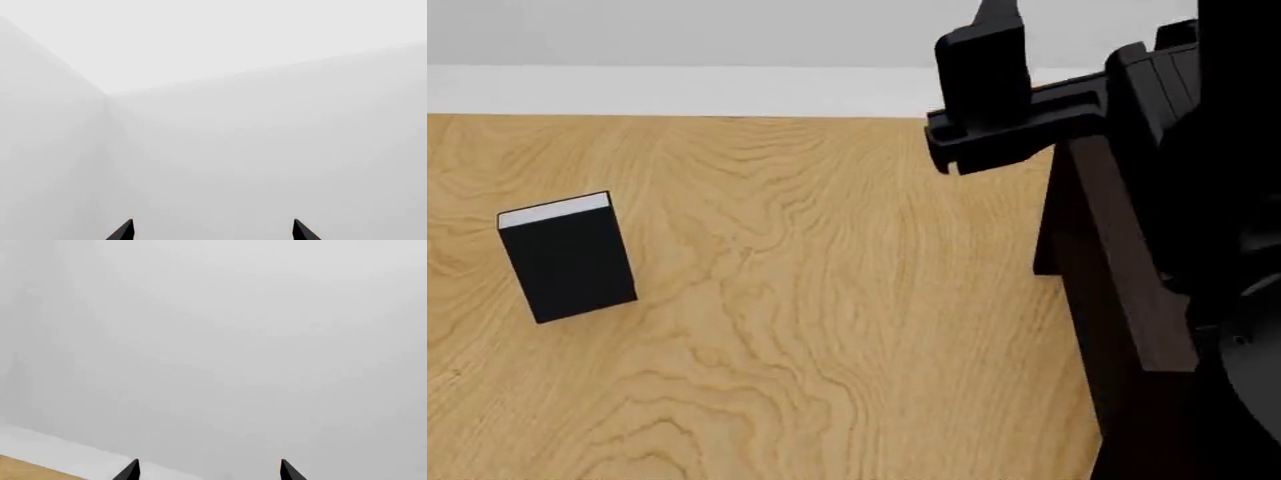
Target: Pick up the book on the right and place it on the cabinet shelf.
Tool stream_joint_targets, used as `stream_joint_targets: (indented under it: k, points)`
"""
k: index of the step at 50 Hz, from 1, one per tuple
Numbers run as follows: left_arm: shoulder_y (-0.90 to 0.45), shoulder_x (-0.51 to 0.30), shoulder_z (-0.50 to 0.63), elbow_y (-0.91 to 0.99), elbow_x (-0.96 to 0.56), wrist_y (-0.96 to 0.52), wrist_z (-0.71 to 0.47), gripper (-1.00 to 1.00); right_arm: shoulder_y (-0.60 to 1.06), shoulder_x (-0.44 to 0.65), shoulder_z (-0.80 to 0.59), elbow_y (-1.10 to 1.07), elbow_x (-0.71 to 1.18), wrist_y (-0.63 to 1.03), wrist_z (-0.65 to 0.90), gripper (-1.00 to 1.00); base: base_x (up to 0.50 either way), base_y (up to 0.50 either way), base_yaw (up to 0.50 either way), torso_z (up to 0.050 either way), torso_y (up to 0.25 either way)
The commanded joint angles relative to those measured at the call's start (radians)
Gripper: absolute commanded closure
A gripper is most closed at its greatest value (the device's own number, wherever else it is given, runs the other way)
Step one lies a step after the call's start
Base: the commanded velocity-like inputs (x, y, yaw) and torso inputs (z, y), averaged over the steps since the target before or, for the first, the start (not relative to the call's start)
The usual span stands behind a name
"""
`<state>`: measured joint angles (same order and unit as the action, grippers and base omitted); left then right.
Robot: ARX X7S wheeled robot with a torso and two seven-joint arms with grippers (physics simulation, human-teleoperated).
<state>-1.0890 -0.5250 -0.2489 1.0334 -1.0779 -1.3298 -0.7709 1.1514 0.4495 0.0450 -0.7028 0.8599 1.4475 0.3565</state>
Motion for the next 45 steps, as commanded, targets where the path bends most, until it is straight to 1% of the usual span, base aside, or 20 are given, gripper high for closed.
stream_joint_targets:
  k: [1,2,3,4,5,6,7,8,11,12,16,17,18,19,20,22,24,26,35,45]
  points:
    - [-0.055,-0.047,-0.053,-0.002,-0.161,-0.014,-0.102,-1.00,0.375,0.167,-0.163,0.393,0.745,0.115,0.440,-1.00,0.00,0.00,0.00,0.000,0.000]
    - [-0.055,-0.051,-0.054,-0.002,-0.164,-0.010,-0.105,-1.00,0.394,0.163,-0.184,0.445,0.804,0.106,0.480,-1.00,0.00,0.00,0.00,0.000,0.000]
    - [-0.053,-0.054,-0.056,-0.003,-0.168,-0.005,-0.107,-1.00,0.428,0.166,-0.241,0.545,0.930,0.088,0.578,-1.00,0.00,0.00,0.00,0.000,0.000]
    - [-0.050,-0.057,-0.056,-0.003,-0.167,0.000,-0.107,-1.00,0.454,0.166,-0.277,0.548,0.915,0.107,0.561,-1.00,0.00,0.00,0.00,0.000,0.000]
    - [-0.044,-0.059,-0.055,-0.003,-0.161,0.007,-0.104,-1.00,0.480,0.181,-0.342,0.629,1.017,0.090,0.639,-1.00,0.00,0.00,0.00,0.000,0.000]
    - [-0.040,-0.061,-0.053,-0.003,-0.157,0.013,-0.102,-1.00,0.499,0.186,-0.368,0.658,1.050,0.080,0.666,-1.00,0.00,0.00,0.00,0.000,0.000]
    - [-0.038,-0.064,-0.051,-0.004,-0.155,0.017,-0.102,-1.00,0.515,0.191,-0.389,0.662,1.058,0.098,0.651,-1.00,0.00,0.00,0.00,0.000,0.000]
    - [-0.036,-0.066,-0.050,-0.004,-0.154,0.022,-0.103,-1.00,0.524,0.198,-0.423,0.718,1.151,0.052,0.699,-1.00,0.00,0.00,0.00,0.000,0.000]
    - [-0.027,-0.072,-0.043,-0.005,-0.145,0.036,-0.101,-1.00,0.576,0.204,-0.533,0.789,1.215,0.079,0.727,-1.00,0.00,0.00,0.00,0.000,0.000]
    - [-0.024,-0.073,-0.041,-0.005,-0.141,0.041,-0.099,-1.00,0.598,0.209,-0.585,0.812,1.236,0.096,0.743,-1.00,0.00,0.00,0.00,0.000,0.000]
    - [-0.019,-0.080,-0.029,-0.009,-0.129,0.057,-0.096,-1.00,0.647,0.243,-0.750,0.893,1.428,0.058,0.818,-1.00,0.00,0.00,0.00,0.000,0.000]
    - [-0.022,-0.082,-0.027,-0.010,-0.132,0.058,-0.098,-1.00,0.674,0.260,-0.837,0.921,1.495,0.057,0.857,-1.00,0.00,0.00,0.00,0.000,0.000]
    - [-0.024,-0.084,-0.026,-0.010,-0.135,0.059,-0.101,-1.00,0.674,0.261,-0.833,0.916,1.487,0.071,0.847,-1.00,0.00,0.00,0.00,0.000,0.000]
    - [-0.025,-0.087,-0.026,-0.010,-0.139,0.061,-0.104,-1.00,0.685,0.290,-0.922,0.935,1.599,0.010,0.899,-1.00,0.00,0.00,0.00,0.000,0.000]
    - [-0.023,-0.090,-0.028,-0.010,-0.142,0.063,-0.107,-1.00,0.680,0.287,-0.897,0.922,1.560,0.045,0.879,-1.00,0.00,0.00,0.00,0.000,0.000]
    - [-0.018,-0.095,-0.027,-0.010,-0.141,0.068,-0.108,-1.00,0.682,0.310,-0.951,0.919,1.624,0.018,0.901,-1.00,0.00,0.00,0.00,0.000,0.000]
    - [-0.011,-0.098,-0.023,-0.010,-0.134,0.076,-0.105,-1.00,0.670,0.316,-0.959,0.912,1.622,0.034,0.892,-1.00,0.00,0.00,0.00,0.000,0.000]
    - [-0.002,-0.100,-0.018,-0.009,-0.127,0.084,-0.103,-1.00,0.668,0.336,-1.010,0.902,1.652,0.040,0.908,-1.00,0.00,0.00,0.00,0.000,0.000]
    - [0.018,-0.112,-0.003,-0.011,-0.113,0.111,-0.104,-1.00,0.634,0.375,-1.033,0.888,1.641,0.076,0.875,-1.00,0.00,0.00,0.00,0.000,0.000]
    - [0.049,-0.123,0.021,-0.016,-0.081,0.144,-0.090,-1.00,0.536,0.418,-1.054,0.840,1.627,0.023,0.855,-1.00,0.00,0.00,0.00,0.000,0.000]
